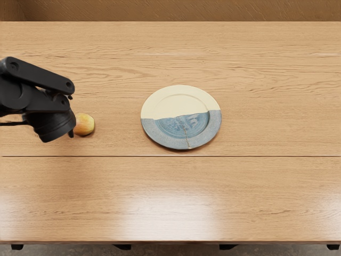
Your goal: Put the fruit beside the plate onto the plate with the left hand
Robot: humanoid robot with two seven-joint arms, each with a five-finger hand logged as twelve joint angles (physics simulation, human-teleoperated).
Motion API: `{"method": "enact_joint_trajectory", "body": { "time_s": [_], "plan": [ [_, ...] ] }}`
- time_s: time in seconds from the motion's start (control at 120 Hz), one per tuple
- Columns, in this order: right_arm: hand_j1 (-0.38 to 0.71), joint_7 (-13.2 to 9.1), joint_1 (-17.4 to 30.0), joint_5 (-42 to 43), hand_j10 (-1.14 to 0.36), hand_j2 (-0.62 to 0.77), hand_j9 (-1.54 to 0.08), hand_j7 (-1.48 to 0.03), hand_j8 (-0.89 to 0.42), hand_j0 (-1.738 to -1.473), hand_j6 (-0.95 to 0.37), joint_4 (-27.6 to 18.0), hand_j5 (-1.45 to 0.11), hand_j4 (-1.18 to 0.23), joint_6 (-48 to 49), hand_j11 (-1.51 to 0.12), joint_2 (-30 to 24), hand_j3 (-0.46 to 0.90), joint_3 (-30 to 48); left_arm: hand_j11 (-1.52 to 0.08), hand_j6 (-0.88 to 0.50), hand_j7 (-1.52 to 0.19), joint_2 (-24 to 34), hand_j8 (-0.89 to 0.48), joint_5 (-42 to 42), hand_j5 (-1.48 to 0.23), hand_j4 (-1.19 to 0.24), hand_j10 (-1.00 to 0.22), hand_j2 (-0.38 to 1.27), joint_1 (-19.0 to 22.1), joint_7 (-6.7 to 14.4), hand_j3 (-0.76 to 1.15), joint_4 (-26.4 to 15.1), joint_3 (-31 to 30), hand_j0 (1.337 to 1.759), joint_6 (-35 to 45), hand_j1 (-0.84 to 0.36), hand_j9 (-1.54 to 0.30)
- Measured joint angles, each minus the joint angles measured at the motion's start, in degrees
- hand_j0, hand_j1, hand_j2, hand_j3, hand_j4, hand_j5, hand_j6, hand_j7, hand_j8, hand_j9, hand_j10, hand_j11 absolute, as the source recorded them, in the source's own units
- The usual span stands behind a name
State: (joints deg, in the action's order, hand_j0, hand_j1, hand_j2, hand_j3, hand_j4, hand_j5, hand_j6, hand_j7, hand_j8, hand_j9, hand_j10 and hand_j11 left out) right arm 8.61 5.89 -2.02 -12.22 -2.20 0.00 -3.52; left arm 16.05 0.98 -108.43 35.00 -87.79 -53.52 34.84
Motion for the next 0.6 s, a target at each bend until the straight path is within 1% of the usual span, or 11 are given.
{"method": "enact_joint_trajectory", "body": {
  "time_s": [0.108,0.175,0.242,0.392,0.483,0.6],
  "plan": [
    [-0.30,0.00,0.00,0.00,-0.04,-0.01,-0.05,-0.05,-0.04,-1.658,-0.04,0.00,-0.05,-0.04,0.00,-0.05,0.00,0.00,0.00,-0.33,-0.26,-0.33,-1.62,-0.26,1.14,-0.33,-0.25,-0.25,0.05,3.05,0.00,0.00,2.31,-0.68,1.658,0.10,0.04,-0.33],
    [-0.30,0.00,0.00,0.00,-0.04,-0.01,-0.05,-0.05,-0.04,-1.658,-0.04,0.00,-0.05,-0.04,0.00,-0.05,0.00,0.00,0.00,-0.33,-0.25,-0.33,-1.80,-0.25,1.45,-0.33,-0.25,-0.25,0.05,4.06,0.00,0.00,3.90,-0.86,1.658,0.13,0.05,-0.33],
    [-0.30,0.00,0.00,0.00,-0.04,-0.01,-0.05,-0.05,-0.04,-1.658,-0.04,0.00,-0.05,-0.04,0.00,-0.05,0.00,0.00,0.00,-0.33,-0.25,-0.33,-3.54,-0.25,1.64,-0.33,-0.25,-0.25,0.05,4.86,0.00,0.00,5.45,-0.95,1.658,0.15,0.05,-0.33],
    [-0.30,0.00,0.00,0.00,-0.04,-0.01,-0.05,-0.05,-0.04,-1.658,-0.04,0.00,-0.05,-0.04,0.00,-0.05,0.00,0.00,0.00,-0.33,-0.25,-0.33,-6.06,-0.25,2.41,-0.33,-0.25,-0.25,0.05,4.98,0.00,0.00,7.86,-1.03,1.658,0.16,0.05,-0.33],
    [-0.30,0.00,0.00,0.00,-0.04,-0.01,-0.05,-0.05,-0.04,-1.658,-0.04,0.00,-0.05,-0.04,0.00,-0.05,0.00,0.00,0.00,-0.33,-0.25,-0.33,-6.58,-0.25,2.74,-0.33,-0.25,-0.25,0.05,4.98,0.00,0.00,8.45,-1.01,1.658,0.16,0.05,-0.33],
    [-0.30,0.00,0.00,0.00,-0.04,-0.01,-0.05,-0.05,-0.04,-1.658,-0.04,0.00,-0.05,-0.04,0.00,-0.05,0.00,0.00,0.00,-0.32,-0.25,-0.32,-8.80,-0.25,3.46,-0.32,-0.25,-0.25,0.05,5.05,0.00,0.00,9.02,-1.04,1.658,0.16,0.05,-0.32]
  ]
}}
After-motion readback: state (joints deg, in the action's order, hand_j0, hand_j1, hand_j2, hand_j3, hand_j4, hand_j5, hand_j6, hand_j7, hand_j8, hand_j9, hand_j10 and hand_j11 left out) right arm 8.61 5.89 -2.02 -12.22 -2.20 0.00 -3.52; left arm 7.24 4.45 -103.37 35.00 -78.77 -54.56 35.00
